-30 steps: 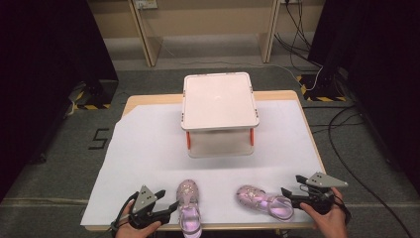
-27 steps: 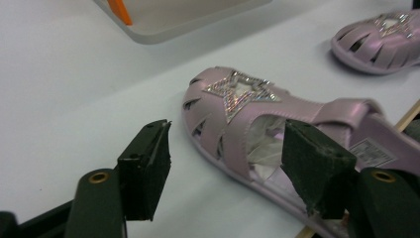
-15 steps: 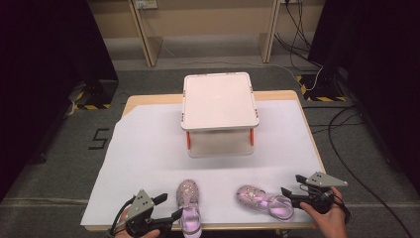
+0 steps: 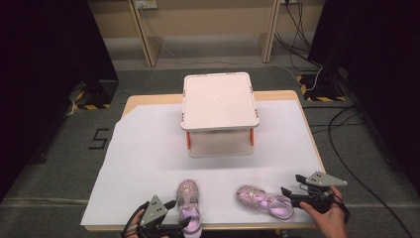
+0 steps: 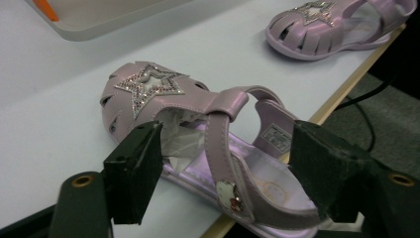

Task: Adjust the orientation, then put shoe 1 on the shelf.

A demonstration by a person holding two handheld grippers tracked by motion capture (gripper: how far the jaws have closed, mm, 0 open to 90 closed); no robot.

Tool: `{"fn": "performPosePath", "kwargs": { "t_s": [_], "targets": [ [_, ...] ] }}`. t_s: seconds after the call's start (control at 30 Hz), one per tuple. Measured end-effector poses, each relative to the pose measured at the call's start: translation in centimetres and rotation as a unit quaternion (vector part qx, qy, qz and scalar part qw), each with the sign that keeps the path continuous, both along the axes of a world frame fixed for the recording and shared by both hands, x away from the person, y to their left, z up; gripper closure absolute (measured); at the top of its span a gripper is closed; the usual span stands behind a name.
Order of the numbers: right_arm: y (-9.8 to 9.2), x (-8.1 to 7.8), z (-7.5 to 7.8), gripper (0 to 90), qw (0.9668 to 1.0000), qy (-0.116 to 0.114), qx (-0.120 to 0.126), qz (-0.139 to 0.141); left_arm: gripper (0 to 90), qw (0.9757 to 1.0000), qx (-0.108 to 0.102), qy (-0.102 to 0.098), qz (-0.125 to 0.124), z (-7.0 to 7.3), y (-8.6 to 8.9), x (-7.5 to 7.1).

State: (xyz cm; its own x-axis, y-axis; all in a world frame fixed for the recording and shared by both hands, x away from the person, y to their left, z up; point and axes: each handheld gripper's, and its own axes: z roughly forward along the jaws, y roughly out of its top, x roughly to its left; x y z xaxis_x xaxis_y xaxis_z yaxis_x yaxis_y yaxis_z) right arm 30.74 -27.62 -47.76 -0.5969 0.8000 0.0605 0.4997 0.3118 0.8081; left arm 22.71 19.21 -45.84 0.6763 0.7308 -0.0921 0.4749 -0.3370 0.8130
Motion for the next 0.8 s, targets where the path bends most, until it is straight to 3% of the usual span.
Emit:
{"fn": "performPosePath", "kwargs": {
  "t_s": [0.37, 0.43, 0.5, 0.53, 0.57, 0.6, 0.8],
  "targets": [
    [0.3, 0.2, -0.1, 25.4, 1.0000, 0.004, -0.003, 0.006, 46.2, 0.9994, 0.027, -0.023, 0.003, -1.0, -0.7, 1.2],
    [0.3, 0.2, -0.2, 25.5, 1.0000, 0.005, -0.005, 0.007, 51.6, 0.9997, 0.015, -0.019, -0.003, -1.1, -0.7, 1.2],
    [0.2, 0.1, -0.2, 25.5, 1.0000, 0.004, -0.006, 0.007, 56.6, 0.9994, 0.017, -0.030, -0.006, -1.0, -0.8, 1.1],
    [0.2, 0.0, -0.1, 25.6, 1.0000, 0.005, -0.006, 0.005, 64.6, 0.9991, 0.019, -0.037, -0.009, -0.9, -0.9, 1.0],
    [0.2, 0.0, -0.1, 25.6, 1.0000, 0.005, -0.006, 0.005, 64.6, 0.9988, 0.019, -0.044, -0.010, -0.8, -0.9, 0.9],
    [0.2, -0.1, -0.1, 25.6, 1.0000, 0.004, -0.006, 0.006, 70.9, 0.9985, 0.020, -0.049, -0.011, -0.7, -0.9, 0.9],
    [0.3, 0.0, -0.1, 25.7, 0.9999, 0.004, -0.008, 0.006, 78.0, 0.9972, 0.031, -0.068, -0.008, -0.6, -0.1, 1.1]
  ]
}}
